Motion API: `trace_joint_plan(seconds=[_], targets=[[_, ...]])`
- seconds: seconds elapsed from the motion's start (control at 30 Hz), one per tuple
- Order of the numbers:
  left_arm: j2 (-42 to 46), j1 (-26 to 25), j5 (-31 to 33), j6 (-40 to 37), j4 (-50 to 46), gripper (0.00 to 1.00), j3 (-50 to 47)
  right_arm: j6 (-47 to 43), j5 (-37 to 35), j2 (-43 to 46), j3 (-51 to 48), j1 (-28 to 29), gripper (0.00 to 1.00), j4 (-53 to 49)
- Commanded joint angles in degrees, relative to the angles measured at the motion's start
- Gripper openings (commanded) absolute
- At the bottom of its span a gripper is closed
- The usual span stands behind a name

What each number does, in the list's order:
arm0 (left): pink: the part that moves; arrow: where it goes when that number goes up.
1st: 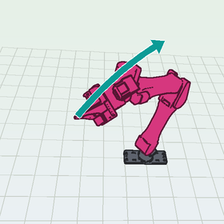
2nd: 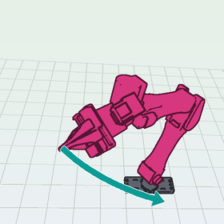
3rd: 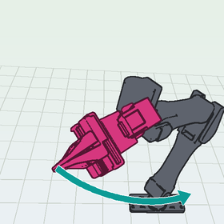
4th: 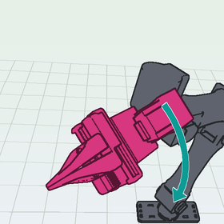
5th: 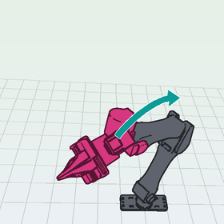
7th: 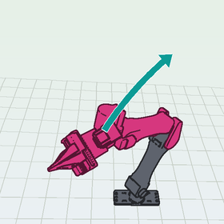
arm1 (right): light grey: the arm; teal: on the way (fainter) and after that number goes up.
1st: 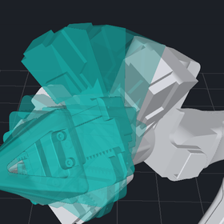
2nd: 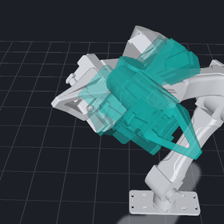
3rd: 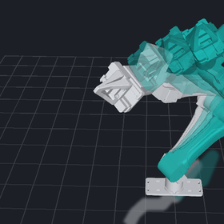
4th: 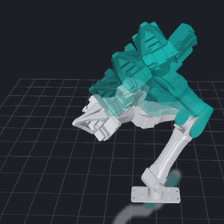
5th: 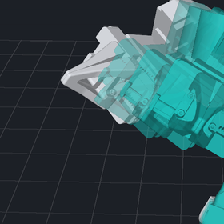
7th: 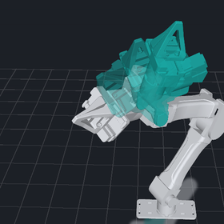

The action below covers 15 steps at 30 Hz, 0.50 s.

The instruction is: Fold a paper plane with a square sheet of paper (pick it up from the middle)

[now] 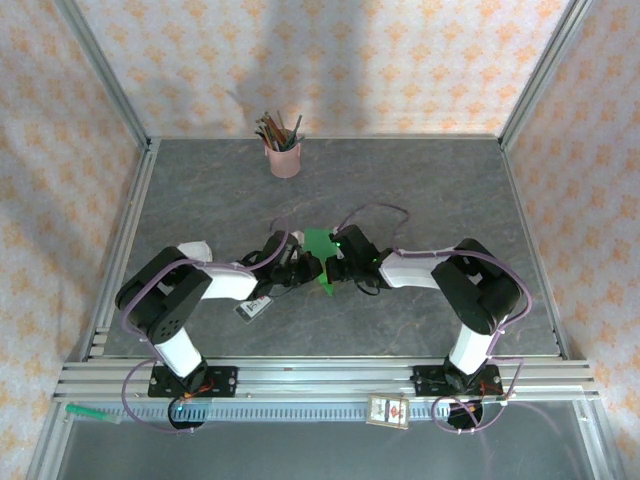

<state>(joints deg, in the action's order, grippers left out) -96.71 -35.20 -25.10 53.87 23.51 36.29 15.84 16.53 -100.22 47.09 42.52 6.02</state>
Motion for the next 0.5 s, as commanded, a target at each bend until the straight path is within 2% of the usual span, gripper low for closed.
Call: trace_joint_plan(seconds=[0.0,0.47], targets=[[-1.4,0.0,-0.3,-1.3,-1.2,0.12,0.6,-0.5,-3.3,-2.0,-2.5,-1.1,0.00,-7.6],[-3.9,0.1,1.4,-3.2,-2.8,0.11,-0.7,-0.7,-3.0,-1.6,-2.3,-1.1,0.00,-7.9]])
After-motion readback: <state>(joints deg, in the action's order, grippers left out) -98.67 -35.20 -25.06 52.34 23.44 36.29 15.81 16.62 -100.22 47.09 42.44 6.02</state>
